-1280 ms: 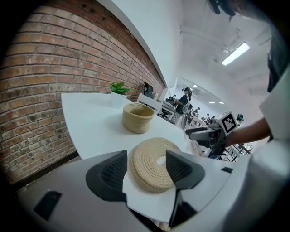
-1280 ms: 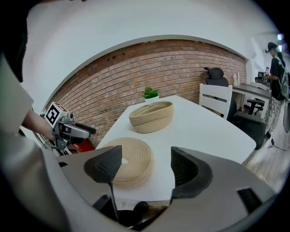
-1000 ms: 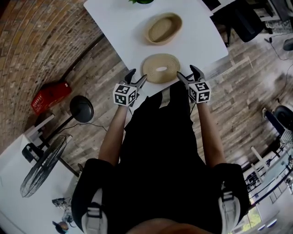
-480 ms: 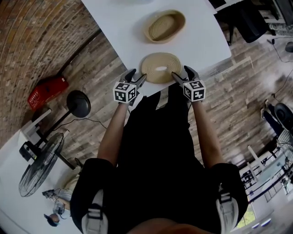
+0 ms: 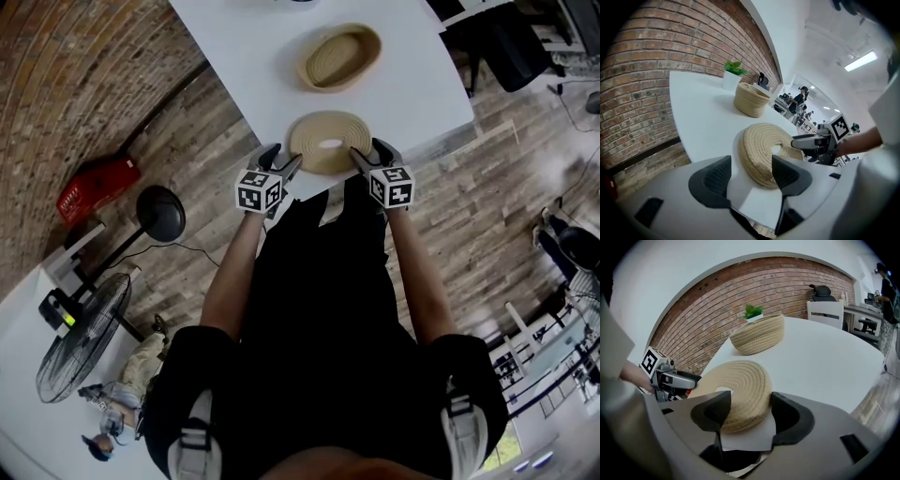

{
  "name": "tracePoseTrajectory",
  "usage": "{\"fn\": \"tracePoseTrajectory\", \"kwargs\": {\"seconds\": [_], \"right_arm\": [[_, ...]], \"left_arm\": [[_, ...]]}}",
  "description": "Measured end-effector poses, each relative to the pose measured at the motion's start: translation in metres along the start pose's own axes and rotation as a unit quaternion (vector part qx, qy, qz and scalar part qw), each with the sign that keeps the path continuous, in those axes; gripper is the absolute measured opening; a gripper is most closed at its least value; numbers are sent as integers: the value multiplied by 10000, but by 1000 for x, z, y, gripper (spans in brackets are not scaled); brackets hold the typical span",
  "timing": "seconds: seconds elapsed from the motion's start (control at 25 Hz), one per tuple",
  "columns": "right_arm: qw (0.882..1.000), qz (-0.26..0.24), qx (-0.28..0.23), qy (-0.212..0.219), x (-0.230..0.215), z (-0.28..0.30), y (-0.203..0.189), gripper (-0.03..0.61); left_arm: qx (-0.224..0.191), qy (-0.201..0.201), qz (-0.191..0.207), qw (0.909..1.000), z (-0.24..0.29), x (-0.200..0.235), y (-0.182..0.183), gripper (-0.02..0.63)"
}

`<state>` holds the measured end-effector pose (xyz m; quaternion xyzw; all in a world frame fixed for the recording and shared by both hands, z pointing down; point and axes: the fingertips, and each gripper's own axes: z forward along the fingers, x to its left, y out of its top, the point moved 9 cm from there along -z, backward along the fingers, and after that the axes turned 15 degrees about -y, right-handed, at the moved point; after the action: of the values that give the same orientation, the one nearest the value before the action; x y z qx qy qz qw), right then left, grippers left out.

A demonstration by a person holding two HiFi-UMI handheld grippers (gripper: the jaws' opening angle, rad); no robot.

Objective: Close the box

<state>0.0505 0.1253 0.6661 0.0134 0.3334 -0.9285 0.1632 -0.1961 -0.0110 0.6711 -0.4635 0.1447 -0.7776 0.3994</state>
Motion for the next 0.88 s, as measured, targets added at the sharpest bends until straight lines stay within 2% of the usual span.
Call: {"fn": "tracePoseTrajectory", "kwargs": {"seconds": [0.16,0.36,0.48,0.68,0.88], "right_arm": [[9998,-65,7,-170,2,0,1,264],[10000,55,3,59,10,0,-1,253],[9999,153,12,41,9,-1,-3,250],[9996,272,-3,45,9,-4,-5,236],[9996,235,-134,49,8,-8,4,220]], "left_arm": [[18,33,25,10000,0,-1,-1,281],[26,-135,24,9999,4,-6,-3,273],[-82,-131,-89,9998,4,-6,-2,273],[-41,-83,-67,9999,3,-6,-2,268],[-137,26,-95,9999,-2,-9,-3,235]]}}
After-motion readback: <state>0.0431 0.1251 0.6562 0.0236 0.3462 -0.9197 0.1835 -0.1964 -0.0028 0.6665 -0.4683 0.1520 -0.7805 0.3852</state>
